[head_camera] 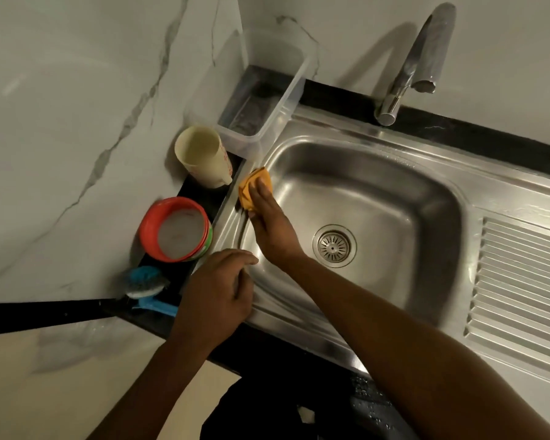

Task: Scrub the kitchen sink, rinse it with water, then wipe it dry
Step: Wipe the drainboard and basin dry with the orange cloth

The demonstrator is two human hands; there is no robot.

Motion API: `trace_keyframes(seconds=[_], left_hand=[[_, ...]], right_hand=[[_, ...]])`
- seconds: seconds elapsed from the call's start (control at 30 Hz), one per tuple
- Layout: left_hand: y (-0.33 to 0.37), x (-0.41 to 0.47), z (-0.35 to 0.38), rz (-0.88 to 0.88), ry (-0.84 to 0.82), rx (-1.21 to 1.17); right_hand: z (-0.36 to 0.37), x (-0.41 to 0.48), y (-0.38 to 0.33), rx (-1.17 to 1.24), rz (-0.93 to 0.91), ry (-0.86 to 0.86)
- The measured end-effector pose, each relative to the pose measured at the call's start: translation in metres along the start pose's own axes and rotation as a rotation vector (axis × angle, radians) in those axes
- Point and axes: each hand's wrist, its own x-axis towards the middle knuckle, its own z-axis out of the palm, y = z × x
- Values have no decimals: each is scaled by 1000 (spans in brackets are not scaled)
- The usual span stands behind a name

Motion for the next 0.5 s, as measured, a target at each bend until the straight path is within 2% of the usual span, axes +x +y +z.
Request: trace_keyframes(seconds=[0.1, 0.23, 0.4, 0.5], left_hand=[[-2, 0, -9, 0, 37, -6], [-3, 0, -17, -12, 81, -8], [-2, -1, -21, -27, 84, -9], [-4, -4, -24, -30, 102, -5]], right_hand=[[9, -17, -3, 6, 13, -46], [7, -49, -10, 22, -64, -135], [4, -86, -9, 38, -146, -371], [-15, -100, -20, 78, -145, -432]])
